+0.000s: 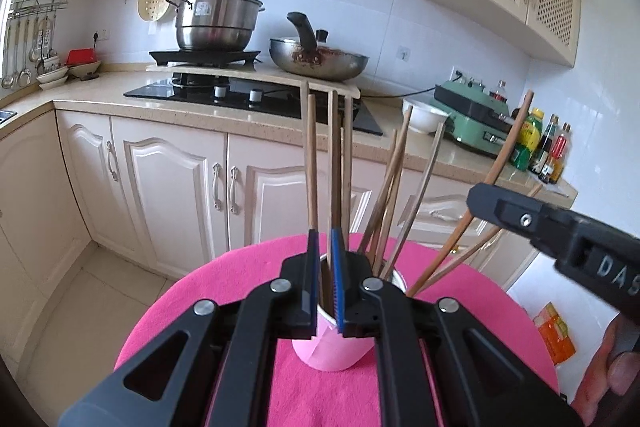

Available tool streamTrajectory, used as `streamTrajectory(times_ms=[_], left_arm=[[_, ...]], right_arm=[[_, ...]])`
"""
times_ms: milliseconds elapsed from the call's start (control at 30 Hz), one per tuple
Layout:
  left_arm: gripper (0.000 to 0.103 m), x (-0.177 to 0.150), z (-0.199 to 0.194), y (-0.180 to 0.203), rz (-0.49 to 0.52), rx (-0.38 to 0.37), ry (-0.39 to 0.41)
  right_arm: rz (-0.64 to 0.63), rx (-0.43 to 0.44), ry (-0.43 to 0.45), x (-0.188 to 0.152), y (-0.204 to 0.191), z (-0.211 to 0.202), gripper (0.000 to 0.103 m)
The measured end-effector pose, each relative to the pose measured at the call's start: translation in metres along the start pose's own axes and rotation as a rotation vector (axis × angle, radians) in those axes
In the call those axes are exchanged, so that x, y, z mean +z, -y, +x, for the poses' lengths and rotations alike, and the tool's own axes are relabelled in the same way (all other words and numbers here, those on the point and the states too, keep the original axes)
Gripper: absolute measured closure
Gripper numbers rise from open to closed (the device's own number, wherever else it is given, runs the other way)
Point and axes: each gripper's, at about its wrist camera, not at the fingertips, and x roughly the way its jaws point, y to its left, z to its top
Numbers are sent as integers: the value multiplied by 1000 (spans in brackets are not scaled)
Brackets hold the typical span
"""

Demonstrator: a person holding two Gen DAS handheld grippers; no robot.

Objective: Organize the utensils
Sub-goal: 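Open both grippers over the cup and pull them back from the table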

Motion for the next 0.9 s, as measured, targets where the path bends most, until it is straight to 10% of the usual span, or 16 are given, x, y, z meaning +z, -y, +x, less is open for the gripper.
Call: streamTrajectory(times_ms=[100, 433, 500, 633, 900], left_arm=[[77, 1, -2, 1, 14, 18, -25], [64, 9, -24, -6, 31, 70, -77], [62, 10, -32, -8, 41, 87, -83], [58, 14, -51, -12, 53, 87, -86], [52, 27, -103, -6, 91, 90, -76]], right_arm=[[0, -11, -18, -5, 0, 7, 97], [73, -21, -64, -19, 2, 21, 96], [88, -23, -70, -18, 2, 20, 93], [93, -57, -33, -17, -9, -1, 52], [116, -120, 21, -11, -30, -68, 52]])
